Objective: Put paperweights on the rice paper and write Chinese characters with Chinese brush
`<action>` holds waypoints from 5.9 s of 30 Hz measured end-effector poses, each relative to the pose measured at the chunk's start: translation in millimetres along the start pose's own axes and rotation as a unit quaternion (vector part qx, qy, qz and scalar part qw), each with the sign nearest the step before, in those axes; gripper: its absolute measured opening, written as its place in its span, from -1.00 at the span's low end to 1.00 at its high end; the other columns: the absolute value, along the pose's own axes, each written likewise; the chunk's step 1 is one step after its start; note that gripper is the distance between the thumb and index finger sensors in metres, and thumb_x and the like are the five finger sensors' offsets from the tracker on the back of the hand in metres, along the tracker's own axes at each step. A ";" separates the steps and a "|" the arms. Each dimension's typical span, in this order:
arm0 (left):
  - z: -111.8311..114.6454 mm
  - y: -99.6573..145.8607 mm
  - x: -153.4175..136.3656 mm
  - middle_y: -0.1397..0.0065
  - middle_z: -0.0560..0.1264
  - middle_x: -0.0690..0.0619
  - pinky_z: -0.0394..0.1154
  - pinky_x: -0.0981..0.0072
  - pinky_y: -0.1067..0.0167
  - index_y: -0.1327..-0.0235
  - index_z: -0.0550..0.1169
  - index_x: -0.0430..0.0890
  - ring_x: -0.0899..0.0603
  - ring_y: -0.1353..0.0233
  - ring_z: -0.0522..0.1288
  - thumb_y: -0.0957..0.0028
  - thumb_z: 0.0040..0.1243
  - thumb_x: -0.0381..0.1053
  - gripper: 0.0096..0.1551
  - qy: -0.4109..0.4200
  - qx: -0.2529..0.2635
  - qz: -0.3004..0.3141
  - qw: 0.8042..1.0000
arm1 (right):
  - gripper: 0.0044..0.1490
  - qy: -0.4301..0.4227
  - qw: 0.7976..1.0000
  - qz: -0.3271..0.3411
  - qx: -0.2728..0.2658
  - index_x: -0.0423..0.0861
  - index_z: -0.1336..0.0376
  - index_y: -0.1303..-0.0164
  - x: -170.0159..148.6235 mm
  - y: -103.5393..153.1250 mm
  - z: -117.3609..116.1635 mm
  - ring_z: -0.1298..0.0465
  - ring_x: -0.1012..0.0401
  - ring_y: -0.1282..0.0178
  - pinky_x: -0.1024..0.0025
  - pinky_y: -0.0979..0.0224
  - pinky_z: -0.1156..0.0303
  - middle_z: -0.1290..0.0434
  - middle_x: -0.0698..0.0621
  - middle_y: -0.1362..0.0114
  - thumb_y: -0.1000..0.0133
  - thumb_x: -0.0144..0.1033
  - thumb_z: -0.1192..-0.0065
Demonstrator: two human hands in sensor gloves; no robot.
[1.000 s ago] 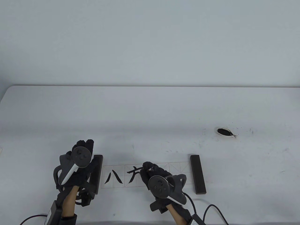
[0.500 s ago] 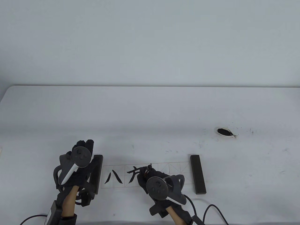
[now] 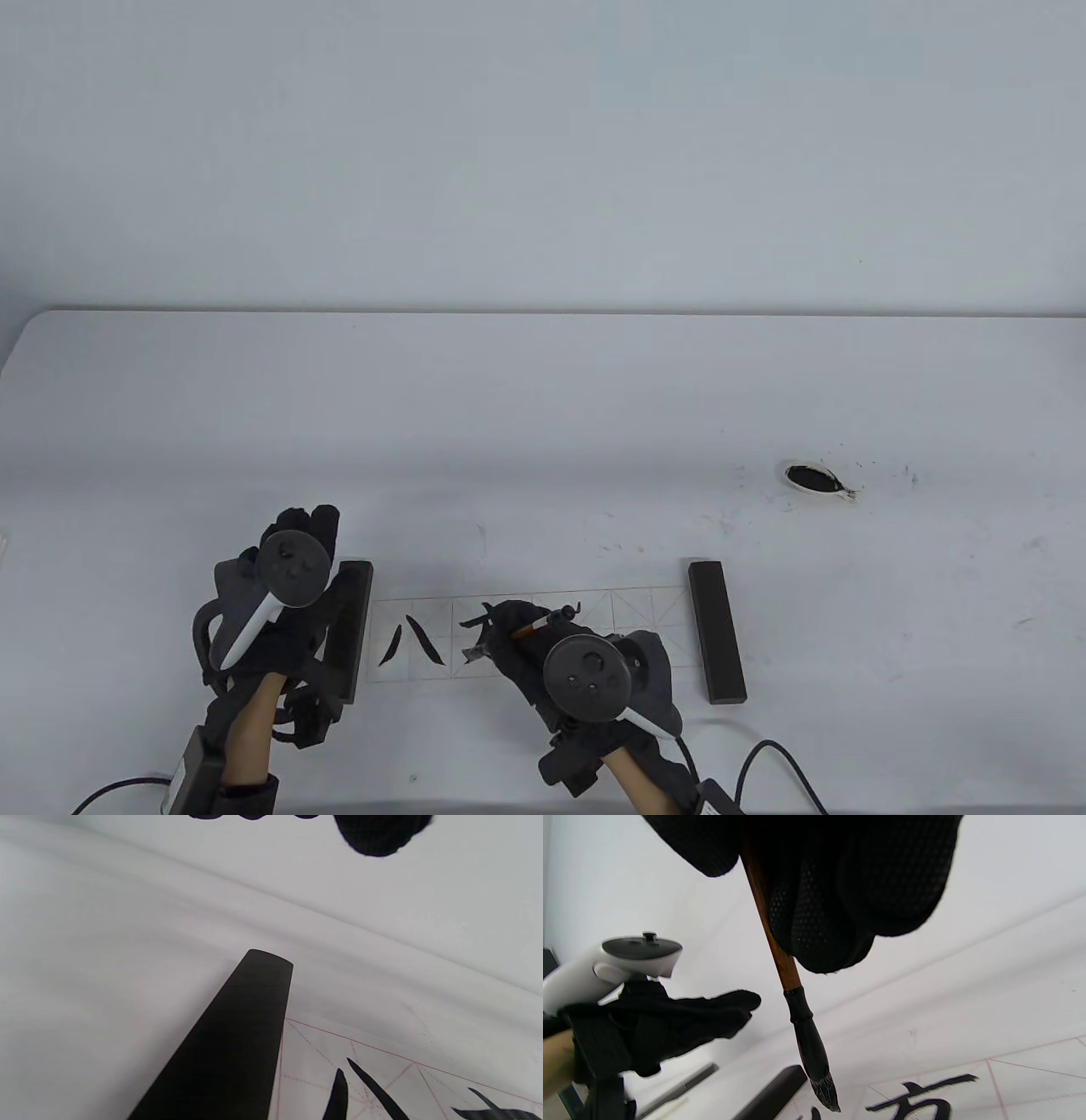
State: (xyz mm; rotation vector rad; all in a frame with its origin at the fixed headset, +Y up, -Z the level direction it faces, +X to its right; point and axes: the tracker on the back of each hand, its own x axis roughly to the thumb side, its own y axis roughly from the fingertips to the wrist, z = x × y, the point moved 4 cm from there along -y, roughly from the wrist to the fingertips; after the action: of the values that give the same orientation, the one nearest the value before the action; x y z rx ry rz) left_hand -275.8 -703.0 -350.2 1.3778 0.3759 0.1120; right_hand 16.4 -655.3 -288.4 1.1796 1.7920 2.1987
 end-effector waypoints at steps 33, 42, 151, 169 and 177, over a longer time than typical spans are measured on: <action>1.9 -1.2 -0.8 -0.85 -0.25 -0.04 -0.32 -0.09 -0.66 -0.75 -0.21 0.23 -0.26 -0.83 -0.21 -0.17 -0.11 0.29 -0.04 -0.025 0.005 -0.012 1.000 | -0.45 0.050 0.998 -0.046 -0.015 -0.25 -0.29 -0.25 -82.0 16.3 30.9 -0.66 0.08 0.03 0.29 0.03 -0.61 -0.58 -0.18 -0.13 -0.22 -0.14 -0.09; 1.7 -0.8 -0.4 -0.85 -0.24 -0.04 -0.31 -0.09 -0.66 -0.75 -0.20 0.23 -0.26 -0.82 -0.20 -0.17 -0.11 0.29 -0.04 -0.028 0.002 -0.011 1.000 | -0.46 0.081 0.994 -0.067 -0.023 -0.25 -0.30 -0.24 -85.8 17.4 34.1 -0.66 0.08 0.05 0.29 0.05 -0.61 -0.59 -0.18 -0.12 -0.22 -0.15 -0.09; 7.0 -2.1 1.4 -0.85 -0.23 -0.03 -0.31 -0.09 -0.66 -0.75 -0.19 0.22 -0.27 -0.82 -0.20 -0.17 -0.11 0.28 -0.04 -0.032 -0.009 -0.012 0.999 | -0.50 0.101 0.991 -0.082 -0.025 -0.22 -0.38 -0.11 -73.7 22.6 38.3 -0.68 0.11 0.18 0.34 0.14 -0.61 -0.63 -0.15 0.01 -0.21 -0.12 -0.08; 7.1 -2.3 1.0 -0.85 -0.23 -0.03 -0.31 -0.09 -0.66 -0.75 -0.20 0.22 -0.27 -0.82 -0.20 -0.17 -0.11 0.28 -0.04 -0.033 -0.010 -0.013 0.999 | -0.49 0.093 0.992 -0.064 -0.053 -0.22 -0.36 -0.15 -69.0 26.7 43.6 -0.68 0.11 0.15 0.33 0.13 -0.61 -0.63 -0.15 -0.02 -0.22 -0.12 -0.07; 7.4 -2.6 1.0 -0.84 -0.24 -0.04 -0.31 -0.09 -0.66 -0.75 -0.20 0.22 -0.27 -0.82 -0.20 -0.17 -0.11 0.28 -0.04 -0.033 -0.011 -0.013 0.999 | -0.48 0.136 0.989 -0.040 -0.034 -0.22 -0.35 -0.18 -57.3 28.0 31.0 -0.67 0.09 0.12 0.32 0.10 -0.61 -0.61 -0.16 -0.06 -0.22 -0.12 -0.07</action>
State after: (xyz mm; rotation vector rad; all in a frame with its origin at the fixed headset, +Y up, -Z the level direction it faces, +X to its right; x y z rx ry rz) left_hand -272.9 -710.1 -351.8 1.3520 0.3371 0.0491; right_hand 86.1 -667.6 -292.6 0.8114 1.8028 2.4510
